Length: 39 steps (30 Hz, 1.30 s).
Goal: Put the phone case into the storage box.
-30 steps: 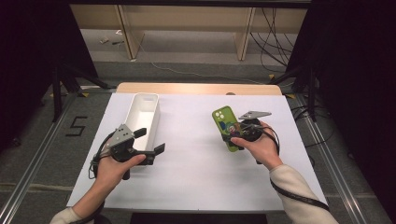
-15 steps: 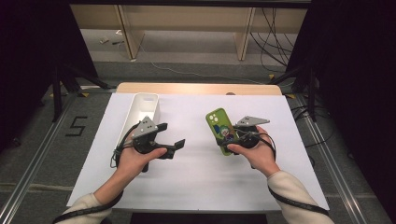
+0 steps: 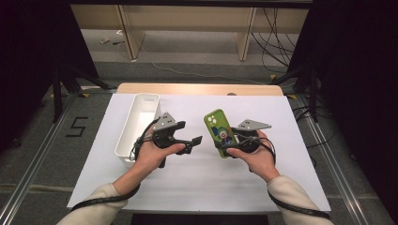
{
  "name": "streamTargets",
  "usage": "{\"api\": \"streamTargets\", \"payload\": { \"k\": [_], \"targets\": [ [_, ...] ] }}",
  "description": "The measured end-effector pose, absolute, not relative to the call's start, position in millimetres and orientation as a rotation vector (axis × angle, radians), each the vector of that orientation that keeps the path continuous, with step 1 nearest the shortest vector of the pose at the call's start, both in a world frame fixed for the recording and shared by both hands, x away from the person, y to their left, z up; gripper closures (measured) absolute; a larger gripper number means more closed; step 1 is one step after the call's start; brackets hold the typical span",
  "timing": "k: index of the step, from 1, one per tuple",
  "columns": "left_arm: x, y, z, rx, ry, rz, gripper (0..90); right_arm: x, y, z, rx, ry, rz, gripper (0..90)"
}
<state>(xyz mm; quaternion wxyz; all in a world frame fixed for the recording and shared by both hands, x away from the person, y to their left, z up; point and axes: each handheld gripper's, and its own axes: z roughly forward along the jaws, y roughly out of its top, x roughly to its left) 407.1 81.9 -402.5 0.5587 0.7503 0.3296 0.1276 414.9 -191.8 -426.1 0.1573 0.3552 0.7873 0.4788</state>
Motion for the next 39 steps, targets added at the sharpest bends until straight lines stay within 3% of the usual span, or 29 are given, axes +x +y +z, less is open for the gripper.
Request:
{"api": "streamTargets", "payload": {
  "k": [15,30,39],
  "targets": [
    [421.7,56.3,-404.8,1.727,0.805,0.206,17.4,411.2,-186.9,-426.9,1.002,2.247,1.391,16.6],
    [424.8,36.3,-416.3,1.716,0.868,0.153,47.9,411.1,-185.0,-428.1,0.997,2.253,1.383,16.6],
    [427.0,32.9,-420.1,1.687,0.886,0.114,58.3,410.6,-183.3,-429.2,0.993,2.258,1.377,16.6]
  ]
}}
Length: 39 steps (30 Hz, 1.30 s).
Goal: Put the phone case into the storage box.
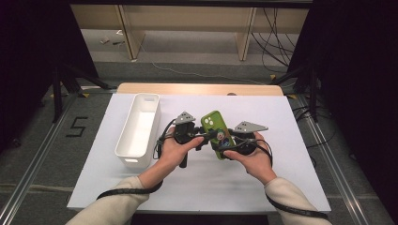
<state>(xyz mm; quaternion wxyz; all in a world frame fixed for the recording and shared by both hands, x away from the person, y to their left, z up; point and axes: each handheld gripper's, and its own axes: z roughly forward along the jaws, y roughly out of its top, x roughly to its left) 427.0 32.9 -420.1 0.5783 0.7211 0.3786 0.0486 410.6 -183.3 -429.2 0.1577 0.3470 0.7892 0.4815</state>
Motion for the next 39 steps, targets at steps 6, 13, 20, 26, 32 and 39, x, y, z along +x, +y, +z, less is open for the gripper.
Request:
{"api": "streamTargets", "payload": {
  "k": [6,13,20,26,32,39],
  "targets": [
    [428.1,31.6,-421.7,1.669,0.898,0.089,63.8,410.4,-183.2,-429.1,0.99,2.254,1.373,16.6],
    [428.2,30.9,-421.3,1.654,0.896,0.072,67.0,410.3,-183.0,-429.3,0.989,2.252,1.366,16.5],
    [425.5,29.3,-420.0,1.638,0.882,0.056,71.6,409.9,-182.4,-429.5,0.983,2.254,1.357,16.5],
    [422.6,27.4,-419.4,1.636,0.855,0.061,75.1,409.4,-181.2,-429.9,0.986,2.253,1.344,16.5],
    [420.6,25.7,-417.9,1.637,0.831,0.064,76.9,408.9,-180.5,-429.2,0.993,2.25,1.341,16.4],
    [421.0,27.0,-416.7,1.636,0.821,0.067,77.1,408.5,-180.0,-428.9,0.995,2.244,1.356,15.8]
  ]
}}
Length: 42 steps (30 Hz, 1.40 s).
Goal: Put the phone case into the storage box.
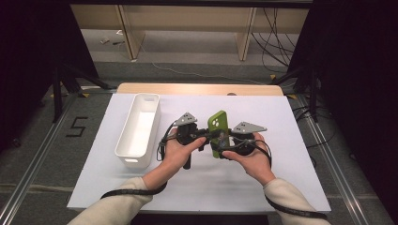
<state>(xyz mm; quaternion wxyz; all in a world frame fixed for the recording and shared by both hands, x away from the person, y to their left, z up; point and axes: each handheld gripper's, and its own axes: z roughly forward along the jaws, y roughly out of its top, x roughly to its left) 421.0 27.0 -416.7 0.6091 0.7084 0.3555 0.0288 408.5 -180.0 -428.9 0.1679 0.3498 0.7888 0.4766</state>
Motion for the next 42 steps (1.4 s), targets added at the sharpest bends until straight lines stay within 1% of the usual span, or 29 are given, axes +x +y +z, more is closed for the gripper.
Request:
{"api": "streamTargets", "payload": {
  "k": [6,8,15,25,42],
  "targets": [
    [422.4,30.3,-415.2,1.632,0.81,0.067,77.1,408.1,-180.2,-428.3,0.976,2.254,1.372,14.7],
    [423.0,31.8,-414.2,1.632,0.806,0.072,77.2,408.0,-180.6,-427.6,0.962,2.265,1.379,13.0],
    [426.3,41.2,-410.0,1.632,0.804,0.098,77.2,407.1,-180.7,-427.0,0.942,2.281,1.386,12.8],
    [426.8,51.0,-407.4,1.64,0.787,0.09,77.3,407.9,-187.8,-426.8,0.935,2.288,1.392,13.6],
    [418.2,58.7,-399.5,1.7,0.68,0.062,77.3,408.0,-201.4,-430.1,0.886,2.368,1.425,15.8]
  ]
}}
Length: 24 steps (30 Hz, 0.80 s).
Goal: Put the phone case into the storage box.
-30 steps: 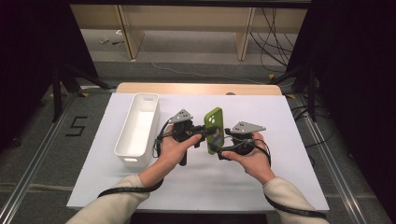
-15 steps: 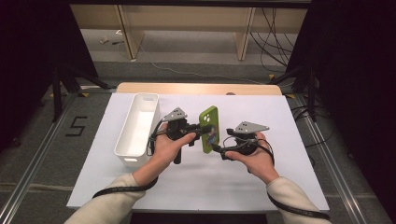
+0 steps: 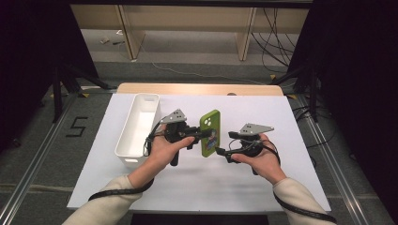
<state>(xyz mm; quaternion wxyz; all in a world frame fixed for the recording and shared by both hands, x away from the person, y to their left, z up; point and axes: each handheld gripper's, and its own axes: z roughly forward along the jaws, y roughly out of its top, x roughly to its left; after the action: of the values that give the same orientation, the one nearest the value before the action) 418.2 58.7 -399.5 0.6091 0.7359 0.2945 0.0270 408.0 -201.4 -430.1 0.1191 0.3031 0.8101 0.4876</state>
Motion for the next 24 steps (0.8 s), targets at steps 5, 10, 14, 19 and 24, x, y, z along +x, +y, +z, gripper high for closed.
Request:
{"api": "streamTargets", "payload": {
  "k": [5,10,14,19,24],
  "targets": [
    [415.5,57.8,-397.8,1.723,0.644,0.054,77.3,408.7,-203.4,-432.2,0.856,2.404,1.435,15.8],
    [414.4,56.9,-397.0,1.737,0.611,0.038,77.3,409.1,-204.6,-434.8,0.811,2.467,1.464,16.0],
    [413.5,56.6,-396.8,1.749,0.581,0.021,77.3,409.5,-205.3,-437.2,0.775,2.502,1.485,16.1],
    [413.0,55.9,-396.9,1.76,0.557,0.006,77.3,409.4,-206.7,-436.3,0.752,2.516,1.499,16.6],
    [412.8,56.0,-397.1,1.774,0.542,-0.005,77.3,409.9,-207.1,-437.5,0.746,2.529,1.491,16.9]
  ]
}}
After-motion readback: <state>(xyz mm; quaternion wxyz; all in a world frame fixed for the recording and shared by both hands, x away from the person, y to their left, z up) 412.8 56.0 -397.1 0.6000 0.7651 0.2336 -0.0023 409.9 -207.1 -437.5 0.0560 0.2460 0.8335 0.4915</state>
